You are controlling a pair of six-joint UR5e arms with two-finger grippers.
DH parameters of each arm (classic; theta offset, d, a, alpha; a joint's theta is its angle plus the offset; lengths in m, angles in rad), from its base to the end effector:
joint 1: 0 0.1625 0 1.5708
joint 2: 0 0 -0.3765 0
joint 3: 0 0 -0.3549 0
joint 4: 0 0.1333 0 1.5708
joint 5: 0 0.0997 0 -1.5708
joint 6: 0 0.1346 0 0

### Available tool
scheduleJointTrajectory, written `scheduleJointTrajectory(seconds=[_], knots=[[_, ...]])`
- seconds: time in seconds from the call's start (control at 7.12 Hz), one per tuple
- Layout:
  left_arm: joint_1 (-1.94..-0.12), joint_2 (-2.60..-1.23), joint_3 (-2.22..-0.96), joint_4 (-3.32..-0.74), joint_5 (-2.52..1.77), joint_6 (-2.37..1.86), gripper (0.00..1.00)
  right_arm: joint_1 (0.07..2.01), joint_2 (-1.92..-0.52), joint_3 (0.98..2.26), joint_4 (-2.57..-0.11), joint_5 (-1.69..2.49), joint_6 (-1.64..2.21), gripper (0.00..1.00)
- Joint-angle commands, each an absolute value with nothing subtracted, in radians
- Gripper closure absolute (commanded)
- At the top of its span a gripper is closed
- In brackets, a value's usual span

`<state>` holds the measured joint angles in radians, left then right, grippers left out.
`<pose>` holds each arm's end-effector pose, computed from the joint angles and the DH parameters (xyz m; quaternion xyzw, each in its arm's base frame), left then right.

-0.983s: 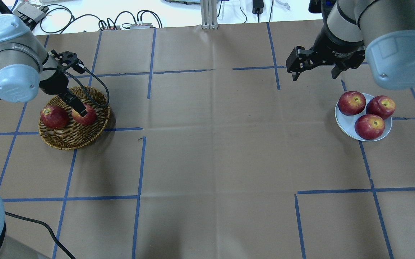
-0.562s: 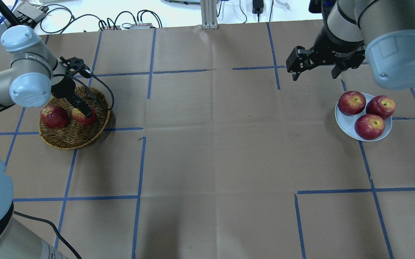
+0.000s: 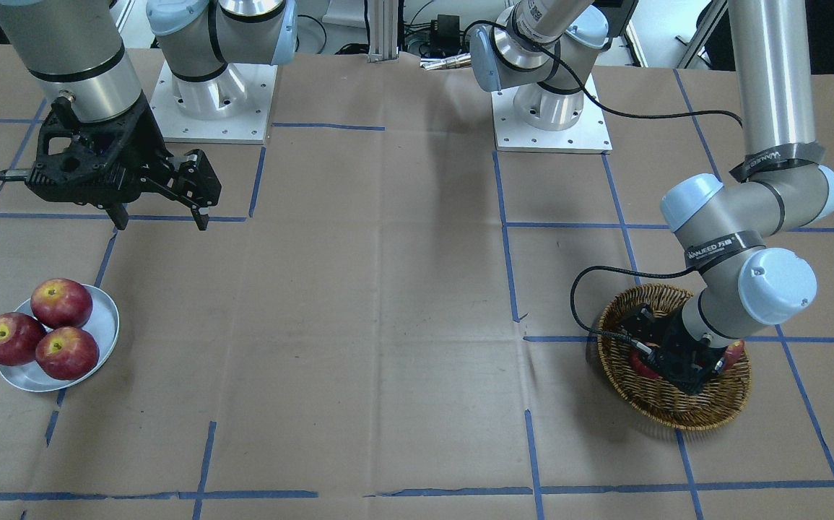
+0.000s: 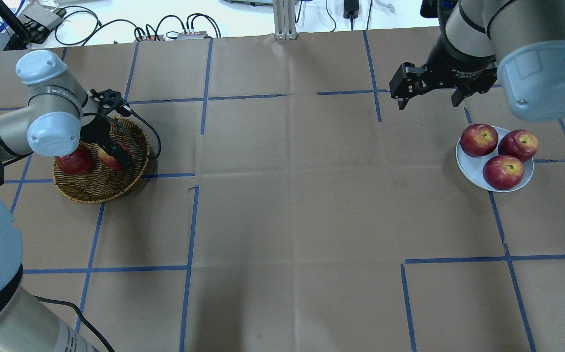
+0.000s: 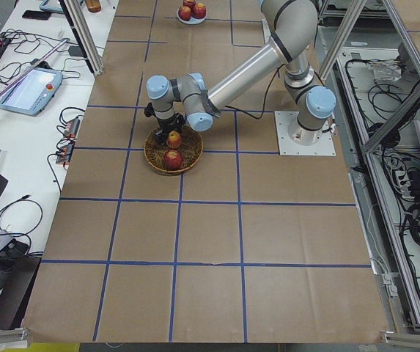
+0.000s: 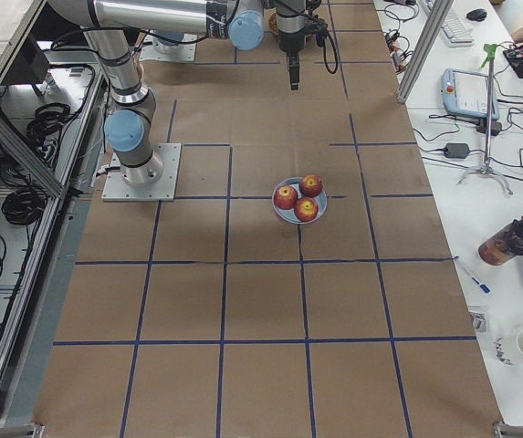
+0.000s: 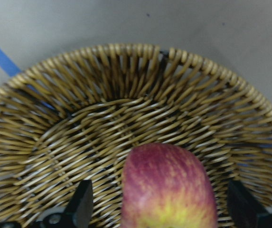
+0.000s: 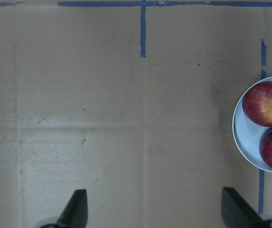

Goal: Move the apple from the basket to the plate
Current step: 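Close the left gripper on the red apple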

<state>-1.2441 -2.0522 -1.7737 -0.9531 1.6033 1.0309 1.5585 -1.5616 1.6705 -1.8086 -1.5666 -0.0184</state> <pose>0.0511 -0.5527 0.1310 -0.3451 -0.9378 -0.0361 0.0083 0.1280 -0.4740 0.3797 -0.0032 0.9979 -0.0644 0.0011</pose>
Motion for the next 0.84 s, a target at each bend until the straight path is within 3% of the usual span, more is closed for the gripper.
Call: scheduleJointTrajectory(seconds=[0.0, 0.28, 0.42, 0.7], knots=[[-1.24, -2.049, -1.813, -0.91, 1.606, 1.031, 0.08, 1.559, -1.562, 1.669, -1.809, -1.568, -0.018, 0.0], [-1.239, -2.031, -1.796, -0.92, 1.611, 1.029, 0.49, 1.56, -1.563, 1.67, -1.809, -1.566, -0.018, 0.0], [-1.239, -2.014, -1.793, -0.923, 1.612, 1.029, 0.62, 1.559, -1.562, 1.669, -1.81, -1.566, -0.018, 0.0], [-1.261, -1.932, -1.766, -0.995, 1.605, 1.003, 0.71, 1.56, -1.563, 1.67, -1.809, -1.566, -0.018, 0.0]])
